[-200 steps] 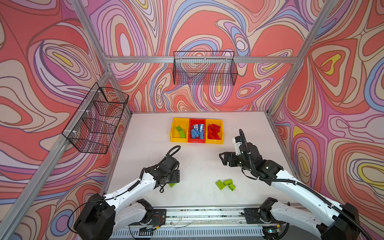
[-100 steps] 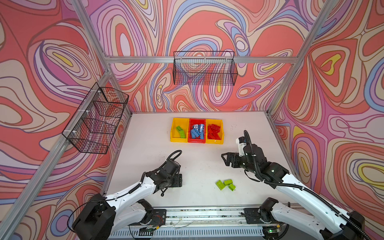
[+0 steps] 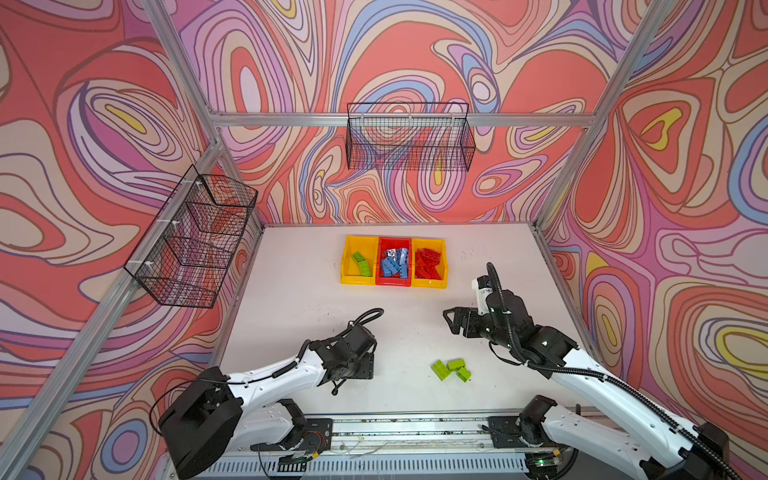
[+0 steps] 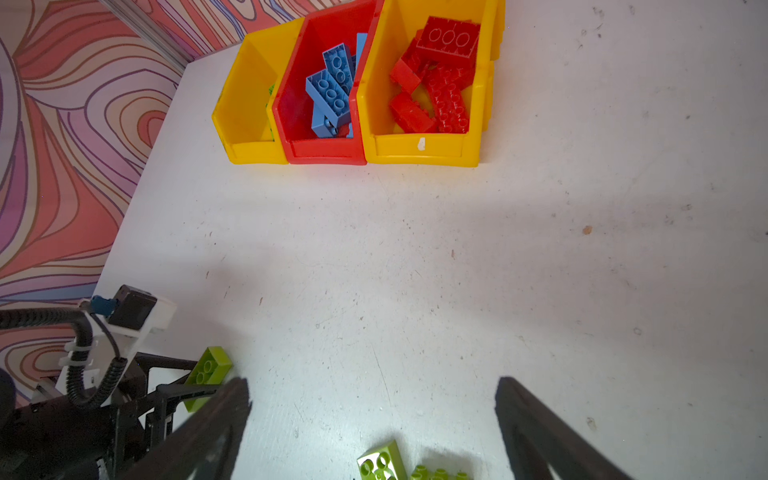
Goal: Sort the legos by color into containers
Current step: 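Lower the left gripper onto a third lime green brick and grasp it, then carry the lime green brick into the yellow bin and open the left gripper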
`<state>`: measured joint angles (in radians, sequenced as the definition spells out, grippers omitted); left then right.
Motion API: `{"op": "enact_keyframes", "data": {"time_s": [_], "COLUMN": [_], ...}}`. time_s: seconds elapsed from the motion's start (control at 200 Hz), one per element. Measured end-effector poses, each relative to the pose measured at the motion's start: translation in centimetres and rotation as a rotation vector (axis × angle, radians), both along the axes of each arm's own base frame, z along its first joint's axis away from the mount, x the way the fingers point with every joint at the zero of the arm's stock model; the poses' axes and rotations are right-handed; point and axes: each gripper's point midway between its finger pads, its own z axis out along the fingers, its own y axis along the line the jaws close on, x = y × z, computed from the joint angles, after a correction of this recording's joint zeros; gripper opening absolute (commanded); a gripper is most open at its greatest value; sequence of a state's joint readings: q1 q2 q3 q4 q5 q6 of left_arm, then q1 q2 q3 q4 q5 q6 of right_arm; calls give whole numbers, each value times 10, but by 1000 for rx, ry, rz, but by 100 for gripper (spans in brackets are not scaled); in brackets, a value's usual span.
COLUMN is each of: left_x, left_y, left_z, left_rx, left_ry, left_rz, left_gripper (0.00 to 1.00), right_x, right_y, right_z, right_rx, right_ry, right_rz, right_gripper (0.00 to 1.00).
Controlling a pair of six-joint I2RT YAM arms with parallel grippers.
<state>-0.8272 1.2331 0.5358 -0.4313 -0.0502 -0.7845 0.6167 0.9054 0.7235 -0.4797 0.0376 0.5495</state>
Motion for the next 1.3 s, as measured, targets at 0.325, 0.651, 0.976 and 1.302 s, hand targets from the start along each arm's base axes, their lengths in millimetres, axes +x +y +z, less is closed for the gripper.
{"op": "enact_keyframes", "data": {"time_s": [0.325,0.651,0.976,1.302], "left_x": [6,5,106,274], "left_y": [4,12,-11,-11], "left_z": [-5,-1,61,124], "left_rx": [109,183,201,181], "left_ry": [33,45,-104,-265], "left_rz": [39,54,83,153], "left_gripper": [30,21,20,19], "right_x": [-4,-5,-4,0], "right_y": [-5,-7,-9,-8], "right_z": [3,1,-1,-17], "right_rx": [9,4,-5,-51], "right_ry": [-17,-18,-20,19], "right_rz": [-9,-15,-24,-23], "right_gripper": [97,97,97,97]}}
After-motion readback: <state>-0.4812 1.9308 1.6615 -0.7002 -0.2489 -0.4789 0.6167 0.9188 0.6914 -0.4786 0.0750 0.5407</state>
